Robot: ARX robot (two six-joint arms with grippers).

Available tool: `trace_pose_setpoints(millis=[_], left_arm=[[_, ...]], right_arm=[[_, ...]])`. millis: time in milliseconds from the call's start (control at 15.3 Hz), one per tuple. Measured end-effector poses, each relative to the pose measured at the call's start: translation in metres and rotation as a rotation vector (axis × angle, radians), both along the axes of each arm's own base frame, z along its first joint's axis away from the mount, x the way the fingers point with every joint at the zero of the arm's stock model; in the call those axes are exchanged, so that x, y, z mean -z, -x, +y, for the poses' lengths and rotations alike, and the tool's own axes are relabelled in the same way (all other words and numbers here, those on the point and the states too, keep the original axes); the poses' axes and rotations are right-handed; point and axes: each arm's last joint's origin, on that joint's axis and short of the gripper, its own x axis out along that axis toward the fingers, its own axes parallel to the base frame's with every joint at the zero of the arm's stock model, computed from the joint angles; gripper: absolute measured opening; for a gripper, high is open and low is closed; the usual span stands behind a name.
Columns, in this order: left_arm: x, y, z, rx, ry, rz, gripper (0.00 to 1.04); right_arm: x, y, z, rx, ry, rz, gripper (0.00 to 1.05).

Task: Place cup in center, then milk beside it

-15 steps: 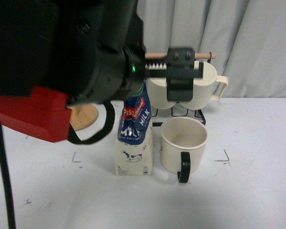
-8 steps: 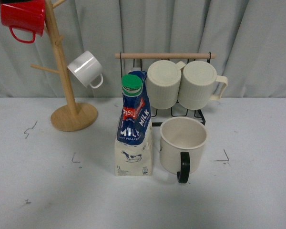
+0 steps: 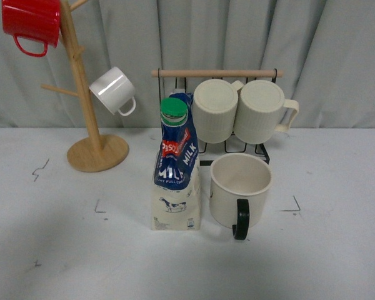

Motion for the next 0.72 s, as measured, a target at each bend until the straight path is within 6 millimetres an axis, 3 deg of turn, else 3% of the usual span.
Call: trace_pose_setpoints(millis=[326, 717], left_arm=[[0.015, 0.02, 0.018, -0.013, 0.0, -0.001, 0.02], [0.025, 0.036, 0.017, 0.002, 0.0, -0.024, 0.02]], right_arm=[[0.0, 0.0, 0.0, 0.0, 0.0, 0.0, 0.98], [0.0, 0.0, 0.0, 0.0, 0.0, 0.0, 0.98]])
